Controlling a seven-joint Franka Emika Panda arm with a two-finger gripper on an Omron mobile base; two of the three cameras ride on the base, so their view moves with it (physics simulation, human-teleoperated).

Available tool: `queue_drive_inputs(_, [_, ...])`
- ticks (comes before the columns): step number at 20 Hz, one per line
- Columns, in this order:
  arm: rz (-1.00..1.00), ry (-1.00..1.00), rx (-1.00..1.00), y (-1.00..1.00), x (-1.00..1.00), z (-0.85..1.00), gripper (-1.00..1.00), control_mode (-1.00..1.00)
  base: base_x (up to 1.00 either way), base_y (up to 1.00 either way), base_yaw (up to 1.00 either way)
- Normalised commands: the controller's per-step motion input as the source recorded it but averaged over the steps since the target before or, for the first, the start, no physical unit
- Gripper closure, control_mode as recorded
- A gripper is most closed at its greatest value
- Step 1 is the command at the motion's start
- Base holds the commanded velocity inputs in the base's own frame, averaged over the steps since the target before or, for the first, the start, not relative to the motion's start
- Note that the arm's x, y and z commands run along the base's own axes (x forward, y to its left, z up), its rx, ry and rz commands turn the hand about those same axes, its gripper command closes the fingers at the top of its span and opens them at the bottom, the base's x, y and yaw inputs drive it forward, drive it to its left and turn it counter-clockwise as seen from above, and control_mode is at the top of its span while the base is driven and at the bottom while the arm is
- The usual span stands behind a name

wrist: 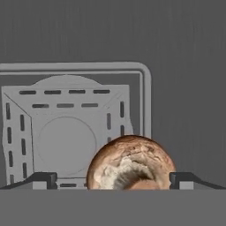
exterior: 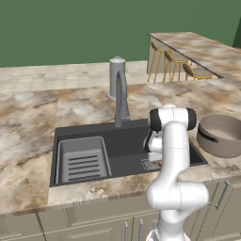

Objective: Dump the mushroom from the pot into the sink. Then turn on the water and wash the mushroom. Then turn off the water and put the mushroom back in the pot.

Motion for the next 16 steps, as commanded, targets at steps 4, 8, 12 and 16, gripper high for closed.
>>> queue_drive_inputs(4, [0.00,0.00,0.00,-0.14,0.00,-0.16,-1.00,-1.00,0.00,0.00,0.00])
queue_drive_inputs(8, [0.00,0.00,0.00,-0.15,0.00,-0.17,-1.00,-1.00,0.00,0.00,0.00])
queue_drive_inputs(12, [0.00,0.00,0.00,-0.05,0.00,-0.10,-1.00,-1.00,0.00,0.00,0.00])
queue_drive_inputs(16, [0.00,0.00,0.00,0.00,0.00,-0.08,-1.00,-1.00,0.00,0.00,0.00])
